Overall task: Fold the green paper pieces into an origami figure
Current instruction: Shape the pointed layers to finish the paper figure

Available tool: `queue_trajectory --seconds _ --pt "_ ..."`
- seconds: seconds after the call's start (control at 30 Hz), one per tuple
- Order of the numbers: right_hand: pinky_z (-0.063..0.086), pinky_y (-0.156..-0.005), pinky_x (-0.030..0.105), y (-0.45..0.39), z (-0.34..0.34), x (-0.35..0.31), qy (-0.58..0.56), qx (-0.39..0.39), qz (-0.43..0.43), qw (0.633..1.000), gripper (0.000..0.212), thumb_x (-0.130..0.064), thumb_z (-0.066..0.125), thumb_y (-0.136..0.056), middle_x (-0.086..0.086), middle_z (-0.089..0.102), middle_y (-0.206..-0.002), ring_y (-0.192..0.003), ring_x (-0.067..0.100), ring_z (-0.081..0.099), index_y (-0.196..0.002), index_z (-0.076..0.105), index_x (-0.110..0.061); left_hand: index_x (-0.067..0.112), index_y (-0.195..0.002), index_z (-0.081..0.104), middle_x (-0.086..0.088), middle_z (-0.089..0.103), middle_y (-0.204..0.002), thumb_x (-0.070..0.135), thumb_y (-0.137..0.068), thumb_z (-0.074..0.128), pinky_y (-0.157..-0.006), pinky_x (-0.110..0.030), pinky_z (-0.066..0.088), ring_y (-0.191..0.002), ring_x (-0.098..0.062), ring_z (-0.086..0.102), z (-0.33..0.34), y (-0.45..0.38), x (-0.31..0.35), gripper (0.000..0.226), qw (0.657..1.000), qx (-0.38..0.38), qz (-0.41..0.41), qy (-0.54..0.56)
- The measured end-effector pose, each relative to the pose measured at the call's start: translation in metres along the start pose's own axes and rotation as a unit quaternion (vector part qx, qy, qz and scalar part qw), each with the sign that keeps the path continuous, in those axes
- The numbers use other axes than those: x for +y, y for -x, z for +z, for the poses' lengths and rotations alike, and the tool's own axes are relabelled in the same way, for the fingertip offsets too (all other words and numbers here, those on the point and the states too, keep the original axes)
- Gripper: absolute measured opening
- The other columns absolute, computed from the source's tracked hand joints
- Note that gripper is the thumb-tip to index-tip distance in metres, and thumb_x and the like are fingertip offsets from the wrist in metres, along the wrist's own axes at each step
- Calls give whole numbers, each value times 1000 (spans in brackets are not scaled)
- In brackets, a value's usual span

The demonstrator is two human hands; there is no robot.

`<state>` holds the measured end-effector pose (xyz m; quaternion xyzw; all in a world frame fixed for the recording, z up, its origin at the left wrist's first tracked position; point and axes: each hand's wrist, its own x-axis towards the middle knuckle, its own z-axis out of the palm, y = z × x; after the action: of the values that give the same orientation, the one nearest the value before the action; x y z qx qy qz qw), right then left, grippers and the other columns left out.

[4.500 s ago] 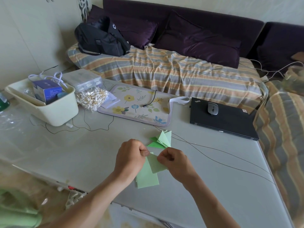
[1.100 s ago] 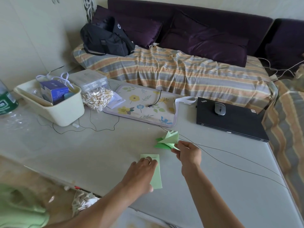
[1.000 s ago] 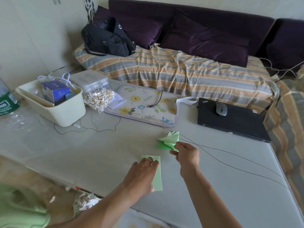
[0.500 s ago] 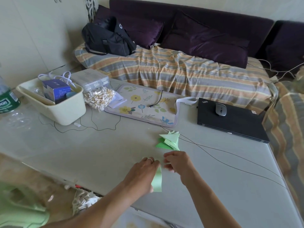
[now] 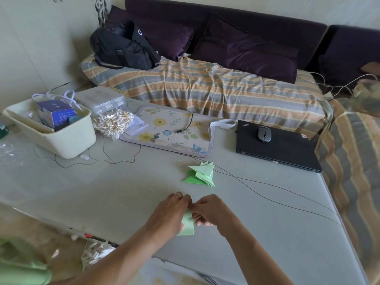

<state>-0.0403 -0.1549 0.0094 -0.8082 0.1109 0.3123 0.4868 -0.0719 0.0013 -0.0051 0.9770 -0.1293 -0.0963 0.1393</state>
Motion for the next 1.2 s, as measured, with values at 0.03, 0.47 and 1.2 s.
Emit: queue_trajectory --seconds 0.03,0.47,1.2 --pt "39 -48 18 0 0 1 20 3 -6 1000 24 -24 73 -87 3 71 -70 -47 11 59 -93 72 -1 22 -136 47 1 51 -130 9 -79 65 -97 -34 47 -124 -20 49 1 0 0 61 1000 -1 0 -2" --pt "37 -53 22 6 -9 2 -21 12 -75 997 7 -15 71 -88 2 67 -67 -43 8 52 -86 65 -12 21 -142 37 -3 50 -130 25 -84 76 -96 -36 45 -125 -25 50 -15 -1 -1 70 986 88 -127 54" --pt "43 -62 26 23 -22 4 -115 179 -166 963 11 -12 74 -81 -5 63 -67 -62 12 53 -76 66 -17 5 -73 72 -7 68 -62 3 -81 71 -61 -25 54 -50 -15 61 -44 -4 20 8 707 132 -347 602"
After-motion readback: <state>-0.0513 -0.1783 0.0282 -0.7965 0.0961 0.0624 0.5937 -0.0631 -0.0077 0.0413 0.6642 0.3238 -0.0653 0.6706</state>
